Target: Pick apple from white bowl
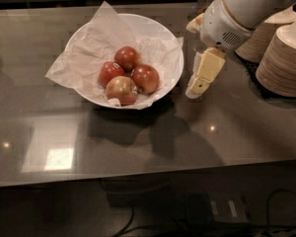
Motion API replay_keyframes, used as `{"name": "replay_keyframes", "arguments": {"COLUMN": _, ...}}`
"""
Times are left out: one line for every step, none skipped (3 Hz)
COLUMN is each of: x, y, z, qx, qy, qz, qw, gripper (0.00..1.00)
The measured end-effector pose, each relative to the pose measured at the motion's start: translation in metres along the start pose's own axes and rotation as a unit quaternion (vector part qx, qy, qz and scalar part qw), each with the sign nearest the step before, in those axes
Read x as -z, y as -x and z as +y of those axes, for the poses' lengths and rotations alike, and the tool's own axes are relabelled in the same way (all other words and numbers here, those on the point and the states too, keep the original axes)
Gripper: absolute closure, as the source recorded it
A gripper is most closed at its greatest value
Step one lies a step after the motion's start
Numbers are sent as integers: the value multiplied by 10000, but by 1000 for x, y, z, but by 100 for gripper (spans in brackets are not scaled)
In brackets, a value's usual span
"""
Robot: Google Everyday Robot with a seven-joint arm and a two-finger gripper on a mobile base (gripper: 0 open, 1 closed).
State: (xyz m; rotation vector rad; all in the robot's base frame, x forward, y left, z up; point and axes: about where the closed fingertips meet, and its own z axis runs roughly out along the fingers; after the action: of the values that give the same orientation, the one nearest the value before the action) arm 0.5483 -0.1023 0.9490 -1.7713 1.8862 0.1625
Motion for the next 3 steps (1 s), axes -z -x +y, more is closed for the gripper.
{"name": "replay_keyframes", "arguments": {"x": -25, "y": 18, "z": -12, "qx": 41, "qy": 139, "qz": -316, "qw": 9994, "gripper": 0}}
{"name": "replay_keyframes", "arguments": {"x": -41, "y": 35, "z": -20, "qx": 130, "qy": 261, "qz": -518, "qw": 9982, "gripper": 4}}
{"name": "replay_keyframes", "arguments": {"x": -50, "y": 50, "z": -25, "qx": 257, "qy": 331, "qz": -599, "qw": 9973, "gripper": 6}}
